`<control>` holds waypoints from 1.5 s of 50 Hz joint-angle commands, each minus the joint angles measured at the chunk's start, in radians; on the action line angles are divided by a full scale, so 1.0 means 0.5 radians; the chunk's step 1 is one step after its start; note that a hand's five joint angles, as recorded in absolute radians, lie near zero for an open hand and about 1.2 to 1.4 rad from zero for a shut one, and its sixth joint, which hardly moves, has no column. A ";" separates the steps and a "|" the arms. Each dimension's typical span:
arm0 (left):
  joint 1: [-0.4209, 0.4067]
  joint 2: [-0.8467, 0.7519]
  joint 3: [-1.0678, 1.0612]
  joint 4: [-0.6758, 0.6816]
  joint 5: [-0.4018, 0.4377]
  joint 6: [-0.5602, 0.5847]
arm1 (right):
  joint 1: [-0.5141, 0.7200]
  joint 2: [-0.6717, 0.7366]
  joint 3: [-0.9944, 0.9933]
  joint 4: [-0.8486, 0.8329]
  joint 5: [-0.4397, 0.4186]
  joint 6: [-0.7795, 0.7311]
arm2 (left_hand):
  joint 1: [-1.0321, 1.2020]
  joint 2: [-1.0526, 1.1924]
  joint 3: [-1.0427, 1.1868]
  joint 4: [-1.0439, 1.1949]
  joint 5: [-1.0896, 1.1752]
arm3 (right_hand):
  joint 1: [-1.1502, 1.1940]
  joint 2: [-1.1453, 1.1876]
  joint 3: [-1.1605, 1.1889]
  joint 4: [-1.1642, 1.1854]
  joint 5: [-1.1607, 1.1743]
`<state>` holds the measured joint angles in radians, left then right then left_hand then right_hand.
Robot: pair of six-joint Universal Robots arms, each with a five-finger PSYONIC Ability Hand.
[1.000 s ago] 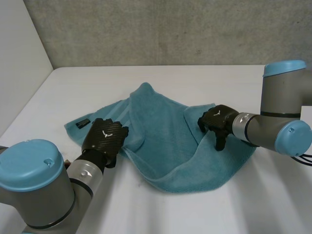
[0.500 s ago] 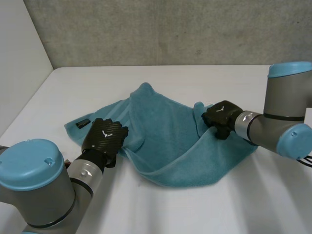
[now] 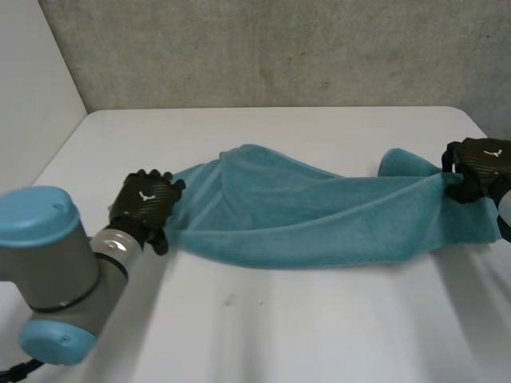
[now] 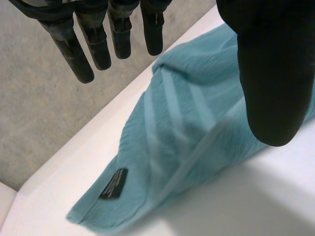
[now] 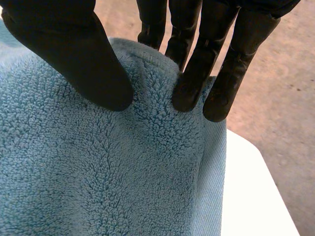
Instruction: Fold the laundry
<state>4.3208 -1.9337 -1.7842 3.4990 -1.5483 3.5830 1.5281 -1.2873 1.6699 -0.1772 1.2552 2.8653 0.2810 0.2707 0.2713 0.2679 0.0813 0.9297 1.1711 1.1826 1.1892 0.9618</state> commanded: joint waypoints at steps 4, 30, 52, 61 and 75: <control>0.365 0.039 -0.021 -0.190 0.399 -0.008 | -0.025 0.188 -0.054 -0.026 0.030 -0.040 | 0.018 0.038 0.037 0.044 0.068 | 0.933 0.450 0.427 0.414 0.520; 0.482 -0.452 0.310 -0.141 0.470 0.004 | -0.037 0.221 -0.088 -0.002 0.085 -0.055 | 0.704 0.725 0.723 0.730 0.754 | 0.933 0.450 0.427 0.414 0.520; 0.479 -0.584 0.436 -0.144 0.473 0.001 | -0.019 0.225 -0.079 -0.002 0.085 -0.055 | 1.391 1.412 1.411 1.417 1.441 | 0.933 0.450 0.427 0.414 0.520; 0.470 -0.502 0.464 -0.141 0.424 0.022 | -0.031 0.087 -0.088 0.065 0.094 -0.049 | 2.231 2.251 2.250 2.257 2.281 | 0.933 0.450 0.427 0.414 0.520; 0.476 0.820 0.139 -0.169 0.274 -0.088 | -0.099 -0.680 -0.526 0.946 0.051 -0.236 | 2.231 2.251 2.250 2.257 2.281 | 0.933 0.450 0.427 0.414 0.520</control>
<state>4.5585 -1.8313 -1.6517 3.4243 -1.4079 3.5731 1.5061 -1.4704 1.5403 0.0589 1.2928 2.8174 1.1421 1.1971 1.1888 1.1917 0.9684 0.9297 1.1711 1.1867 1.1929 0.9619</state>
